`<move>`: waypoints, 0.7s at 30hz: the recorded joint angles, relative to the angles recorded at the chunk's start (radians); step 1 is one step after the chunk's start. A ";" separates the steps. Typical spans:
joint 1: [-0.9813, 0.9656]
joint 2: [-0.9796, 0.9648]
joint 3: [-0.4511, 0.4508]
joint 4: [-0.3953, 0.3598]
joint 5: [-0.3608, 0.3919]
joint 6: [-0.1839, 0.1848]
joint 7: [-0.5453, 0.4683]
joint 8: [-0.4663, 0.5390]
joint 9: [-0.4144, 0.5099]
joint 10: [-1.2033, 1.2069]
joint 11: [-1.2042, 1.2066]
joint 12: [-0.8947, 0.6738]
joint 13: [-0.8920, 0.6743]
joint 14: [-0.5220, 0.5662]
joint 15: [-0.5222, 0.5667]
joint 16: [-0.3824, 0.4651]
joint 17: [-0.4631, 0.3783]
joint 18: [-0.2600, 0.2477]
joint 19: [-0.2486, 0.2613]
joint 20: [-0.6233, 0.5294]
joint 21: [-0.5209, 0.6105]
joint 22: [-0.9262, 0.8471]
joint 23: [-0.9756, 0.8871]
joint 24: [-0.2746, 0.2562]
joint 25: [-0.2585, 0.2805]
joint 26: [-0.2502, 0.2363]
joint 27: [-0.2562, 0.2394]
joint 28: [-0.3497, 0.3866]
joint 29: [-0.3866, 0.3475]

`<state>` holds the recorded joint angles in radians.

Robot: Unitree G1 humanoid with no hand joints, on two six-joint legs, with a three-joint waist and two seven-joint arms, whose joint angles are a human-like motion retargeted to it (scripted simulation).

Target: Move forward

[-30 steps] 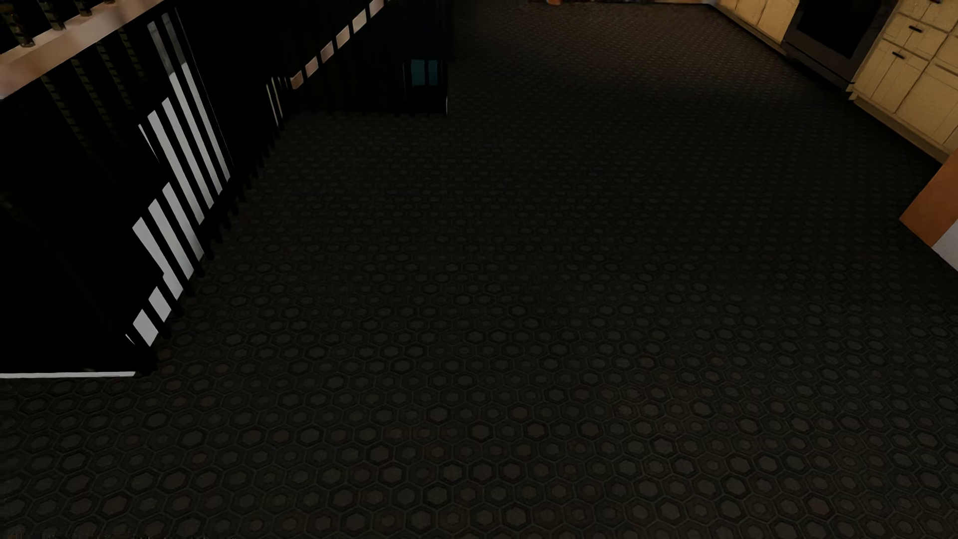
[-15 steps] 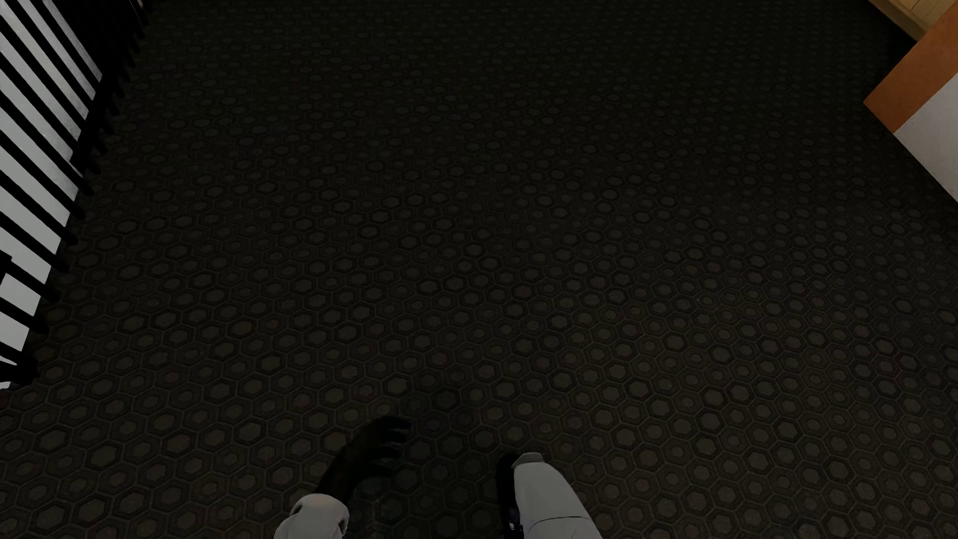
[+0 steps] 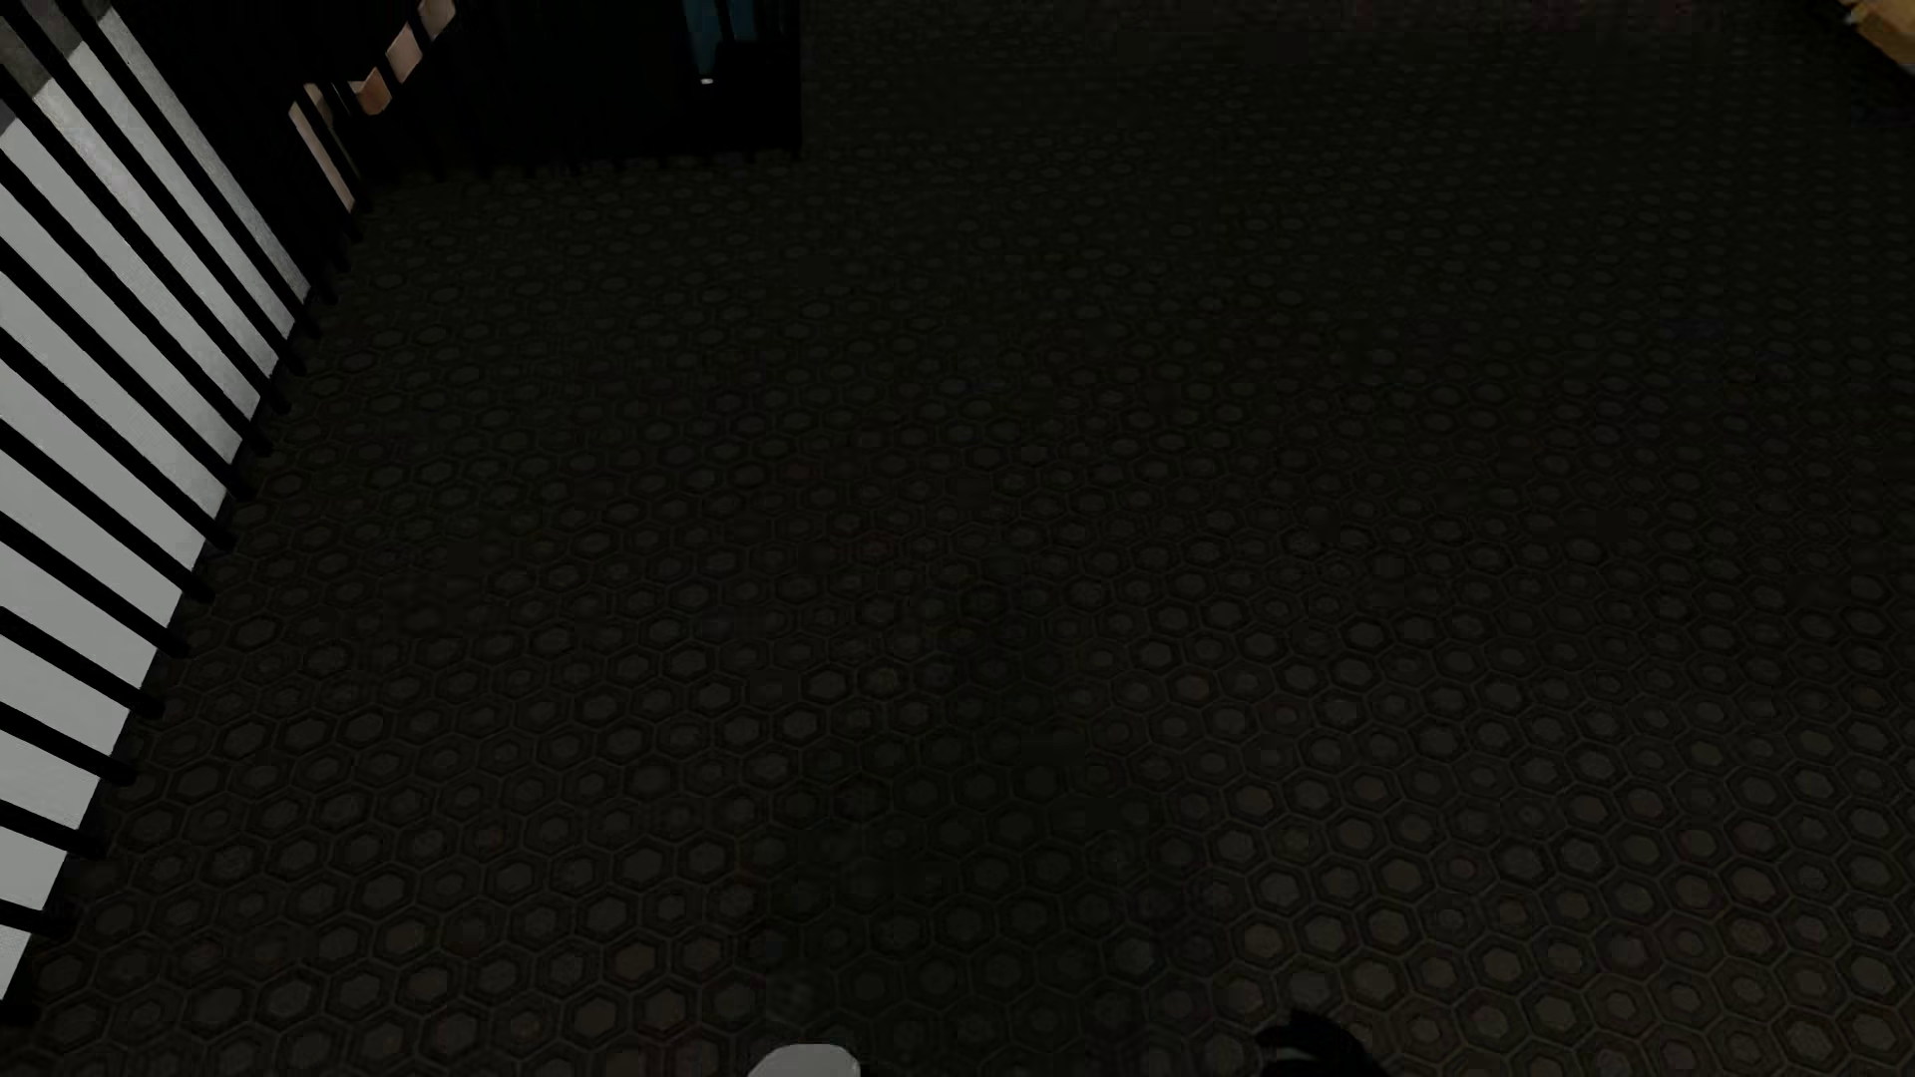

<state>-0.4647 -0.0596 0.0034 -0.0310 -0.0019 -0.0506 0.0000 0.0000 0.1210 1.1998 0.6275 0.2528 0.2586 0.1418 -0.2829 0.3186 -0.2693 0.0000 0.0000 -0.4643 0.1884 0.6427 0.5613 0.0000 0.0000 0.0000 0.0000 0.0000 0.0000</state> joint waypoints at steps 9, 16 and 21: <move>-0.066 0.486 0.201 0.013 -0.083 -0.012 0.000 0.000 -0.083 -0.678 0.053 0.286 0.000 -0.151 0.131 -0.058 0.020 0.000 0.000 0.262 -0.050 0.241 -0.223 0.000 0.000 0.000 0.000 0.000 0.000; 0.247 -0.169 0.004 -0.080 -0.147 -0.093 0.000 0.000 -0.030 -0.500 0.745 0.116 0.118 -0.043 0.218 -0.018 0.033 0.000 0.000 0.110 0.099 0.110 0.158 0.000 0.000 0.000 0.000 0.000 0.000; 0.577 -0.351 -0.080 -0.087 -0.150 -0.081 0.000 0.000 -0.033 -0.593 0.018 -0.051 0.206 -0.232 0.184 -0.031 0.032 0.000 0.000 0.220 -0.025 -0.171 0.411 0.000 0.000 0.000 0.000 0.000 0.000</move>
<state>0.1122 -0.4103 -0.0769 -0.1181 -0.1521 -0.1312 0.0000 0.0000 0.0878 0.6067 0.6459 0.2019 0.4647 -0.0906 -0.0992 0.2878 -0.2370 0.0000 0.0000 -0.2439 0.1638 0.4716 0.9721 0.0000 0.0000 0.0000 0.0000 0.0000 0.0000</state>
